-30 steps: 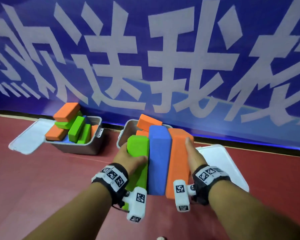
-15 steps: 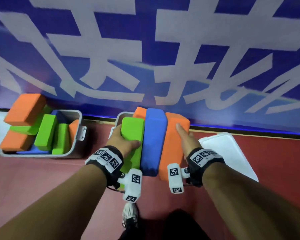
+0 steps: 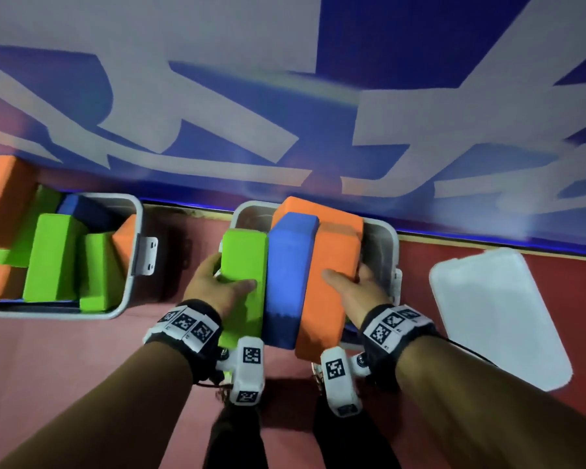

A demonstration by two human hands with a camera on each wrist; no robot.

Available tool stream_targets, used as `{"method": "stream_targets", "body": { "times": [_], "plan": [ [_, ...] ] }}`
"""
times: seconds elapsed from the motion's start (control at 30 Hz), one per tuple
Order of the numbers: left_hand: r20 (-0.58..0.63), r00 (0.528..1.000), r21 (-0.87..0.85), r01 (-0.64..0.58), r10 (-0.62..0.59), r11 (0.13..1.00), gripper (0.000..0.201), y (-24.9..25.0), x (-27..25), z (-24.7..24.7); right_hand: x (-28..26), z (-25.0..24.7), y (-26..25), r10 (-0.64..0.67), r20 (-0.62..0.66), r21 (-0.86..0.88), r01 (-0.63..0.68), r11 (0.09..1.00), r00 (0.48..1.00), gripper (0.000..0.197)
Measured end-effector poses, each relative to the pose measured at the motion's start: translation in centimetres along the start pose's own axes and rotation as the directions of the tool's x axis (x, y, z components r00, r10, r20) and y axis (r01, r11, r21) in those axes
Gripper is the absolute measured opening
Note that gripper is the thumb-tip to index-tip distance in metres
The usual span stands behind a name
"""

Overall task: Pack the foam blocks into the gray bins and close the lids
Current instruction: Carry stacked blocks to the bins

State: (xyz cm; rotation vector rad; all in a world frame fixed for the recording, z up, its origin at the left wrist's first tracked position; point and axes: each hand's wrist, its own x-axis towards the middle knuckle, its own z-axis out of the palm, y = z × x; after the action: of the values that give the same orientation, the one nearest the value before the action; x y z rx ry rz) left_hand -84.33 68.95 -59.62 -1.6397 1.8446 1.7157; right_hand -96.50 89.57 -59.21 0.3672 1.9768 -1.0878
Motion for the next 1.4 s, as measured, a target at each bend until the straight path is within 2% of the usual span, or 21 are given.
{"method": "stream_targets", "body": {
  "times": [0.07, 0.17, 0.27, 0.33, 0.43, 0.53, 0.67, 0.77, 0.9, 1.0, 1.07, 1.17, 1.27, 1.4],
  "plan": [
    [0.049, 0.999, -0.056, 0.001, 0.002, 0.998, 0.08, 0.1, 2.6, 0.8, 2.2, 0.6, -0.5, 0.016, -0.094, -0.059, -0.022, 0.998, 0.995, 0.056],
    [0.122, 0.992, -0.039, 0.045, -0.04, 0.998, 0.098, -0.3, 6.3, 2.4, 6.3, 1.7, -0.4, 0.04, -0.253, -0.16, -0.083, 0.984, 0.967, 0.085],
    [0.235, 0.961, 0.1, 0.127, -0.148, 0.987, 0.12, -2.0, 8.1, 3.5, 8.9, 2.7, 0.8, 0.12, -0.256, -0.226, -0.18, 0.957, 0.959, 0.113],
    [0.265, 0.939, 0.166, 0.179, -0.219, 0.97, 0.121, -3.5, 8.7, 3.8, 9.9, 3.2, 1.9, 0.184, -0.277, -0.266, -0.26, 0.928, 0.943, 0.123],
    [0.295, 0.916, 0.214, 0.213, -0.271, 0.953, 0.109, -5.1, 9.5, 3.6, 10.1, 3.7, 3.2, 0.182, -0.346, -0.229, -0.27, 0.935, 0.921, 0.108],
    [0.28, 0.917, 0.252, 0.217, -0.285, 0.943, 0.095, -6.0, 10.4, 3.3, 10.1, 4.2, 3.8, 0.18, -0.374, -0.166, -0.257, 0.952, 0.91, 0.097],
    [0.29, 0.928, 0.199, 0.183, -0.236, 0.963, 0.109, -5.7, 10.2, 3.9, 10.1, 4.8, 3.6, 0.149, -0.369, -0.149, -0.217, 0.965, 0.918, 0.095],
    [0.274, 0.941, 0.126, 0.171, -0.2, 0.977, 0.111, -5.2, 9.7, 4.5, 9.9, 4.9, 3.4, 0.135, -0.361, -0.165, -0.206, 0.965, 0.923, 0.096],
    [0.284, 0.948, 0.007, 0.151, -0.147, 0.988, 0.111, -3.9, 8.5, 5.6, 8.7, 6.0, 3.5, 0.052, -0.293, -0.328, -0.152, 0.932, 0.955, 0.104],
    [0.291, 0.952, 0.026, 0.09, -0.094, 0.996, 0.087, -3.4, 7.9, 6.4, 7.8, 7.3, 3.6, 0.019, -0.216, -0.381, -0.103, 0.919, 0.976, 0.122],
    [0.27, 0.961, 0.044, 0.058, -0.068, 0.997, 0.073, -3.3, 7.7, 6.7, 7.6, 7.7, 3.6, 0.023, -0.205, -0.343, -0.094, 0.935, 0.978, 0.125],
    [0.256, 0.964, 0.056, 0.054, -0.067, 0.997, 0.087, -3.4, 7.7, 6.8, 7.7, 7.3, 3.8, 0.041, -0.224, -0.299, -0.109, 0.948, 0.974, 0.119],
    [0.215, 0.967, 0.065, 0.122, -0.133, 0.99, 0.104, -3.9, 7.8, 6.5, 7.8, 6.3, 4.1, 0.07, -0.226, -0.281, -0.134, 0.95, 0.972, 0.113],
    [0.188, 0.966, 0.108, 0.159, -0.177, 0.981, 0.103, -4.9, 7.6, 6.0, 7.4, 4.9, 4.2, 0.115, -0.247, -0.234, -0.175, 0.956, 0.962, 0.111]
  ]
}}
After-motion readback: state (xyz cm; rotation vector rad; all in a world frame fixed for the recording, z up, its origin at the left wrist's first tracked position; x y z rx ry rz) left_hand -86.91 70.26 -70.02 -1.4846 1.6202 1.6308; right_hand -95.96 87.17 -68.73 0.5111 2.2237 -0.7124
